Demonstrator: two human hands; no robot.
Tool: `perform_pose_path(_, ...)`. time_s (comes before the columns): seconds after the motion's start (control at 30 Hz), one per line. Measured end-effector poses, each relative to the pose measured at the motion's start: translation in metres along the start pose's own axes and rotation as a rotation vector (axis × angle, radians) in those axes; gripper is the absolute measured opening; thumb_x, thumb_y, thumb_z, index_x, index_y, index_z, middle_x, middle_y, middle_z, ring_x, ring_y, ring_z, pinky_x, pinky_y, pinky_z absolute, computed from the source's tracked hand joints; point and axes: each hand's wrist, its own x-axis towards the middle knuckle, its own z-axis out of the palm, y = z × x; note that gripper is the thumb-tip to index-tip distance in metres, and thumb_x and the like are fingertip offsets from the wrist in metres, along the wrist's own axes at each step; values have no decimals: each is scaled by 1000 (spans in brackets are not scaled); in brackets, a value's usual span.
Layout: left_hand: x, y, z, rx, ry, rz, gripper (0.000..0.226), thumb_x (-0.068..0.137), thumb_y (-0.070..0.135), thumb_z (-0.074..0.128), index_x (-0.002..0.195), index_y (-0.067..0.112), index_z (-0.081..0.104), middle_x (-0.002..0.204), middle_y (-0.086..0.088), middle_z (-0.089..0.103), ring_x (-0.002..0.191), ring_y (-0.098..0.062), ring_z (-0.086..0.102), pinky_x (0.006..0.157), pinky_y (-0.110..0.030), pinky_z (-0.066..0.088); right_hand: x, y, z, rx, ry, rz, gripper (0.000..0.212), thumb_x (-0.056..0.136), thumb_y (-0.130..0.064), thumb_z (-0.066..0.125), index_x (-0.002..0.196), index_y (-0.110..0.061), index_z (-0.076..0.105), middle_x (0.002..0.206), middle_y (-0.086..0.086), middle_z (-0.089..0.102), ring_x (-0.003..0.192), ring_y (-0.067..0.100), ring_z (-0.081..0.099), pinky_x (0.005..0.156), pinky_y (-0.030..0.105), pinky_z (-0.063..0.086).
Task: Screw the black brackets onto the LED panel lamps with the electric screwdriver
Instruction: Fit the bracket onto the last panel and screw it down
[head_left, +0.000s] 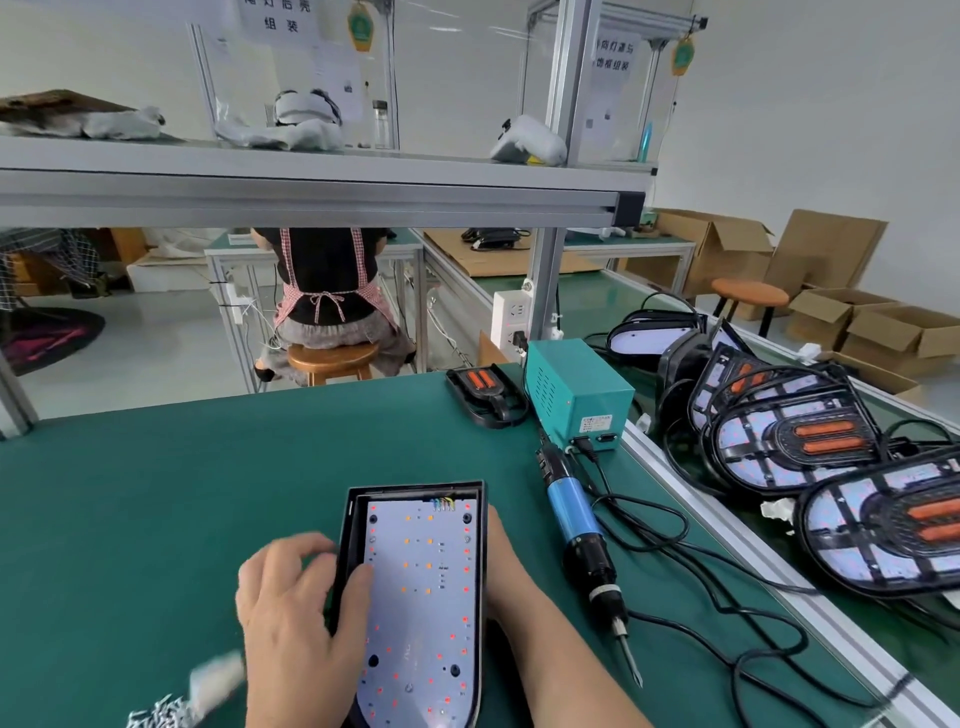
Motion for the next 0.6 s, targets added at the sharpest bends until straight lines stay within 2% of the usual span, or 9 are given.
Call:
perform_pose_path(0.07,1,-2,1,49,-65,3,48,87,37,48,63,-2,64,104,-17,66,106,-43,55,99,-52,37,-4,-2,0,-9,15,-2,28,58,-17,44,50,-28,19,66,-4,17,77,20,11,69,43,9)
perform_pose_path(0.1,1,1,0,41,-127,-34,47,89,36,47,63,0,62,100,-16,67,100,-43,59,96,-53,39,-5,-3,-1,14,43,28,28,56,-17,45,48,-27,19,63,-6,17,74,18,11,67,40,8)
perform_pose_path(0.17,2,8,-2,-24,-247,-203,40,96,33,51,63,11,49,77,-2,59,71,-36,56,69,-46,44,-8,-10,0,139,44,37,30,55,-17,47,46,-27,21,56,-14,18,64,14,11,60,32,9)
perform_pose_path(0.2,1,12,-1,-18,-274,-271,42,99,32,54,64,15,40,69,1,50,61,-32,50,59,-40,39,-8,-14,-1,216,57,66,31,55,-16,48,46,-28,21,55,-15,19,61,12,12,57,29,10)
perform_pose_path(0.27,0,21,-2,118,-336,-294,41,100,40,50,69,20,31,66,1,47,59,-27,46,56,-36,36,-5,-14,-3,243,148,98,38,65,-10,52,52,-30,23,58,-9,19,60,13,12,58,31,10)
perform_pose_path(0.37,5,30,-8,269,-481,-278,39,99,55,33,77,23,29,69,1,52,64,-22,47,58,-34,36,2,-6,-10,407,128,182,43,85,9,48,59,-22,33,57,-3,25,62,13,17,54,26,17)
perform_pose_path(0.47,14,23,-13,41,-590,-328,39,97,48,49,75,22,31,58,0,48,59,-23,41,58,-34,37,1,-2,-14,459,106,169,10,81,1,56,74,-5,53,67,12,42,64,15,30,57,25,29)
perform_pose_path(0.5,16,19,-16,-99,-614,-362,35,96,41,57,75,21,37,56,2,46,58,-20,37,58,-32,35,1,0,-14,456,109,146,9,84,5,54,82,-1,59,72,15,49,63,16,37,58,26,34)
perform_pose_path(0.6,24,11,-26,-446,-720,-482,17,90,23,69,89,13,55,64,4,49,63,-16,39,65,-32,34,15,9,-11,477,148,142,37,84,25,32,91,9,65,81,18,62,63,20,50,59,27,39)
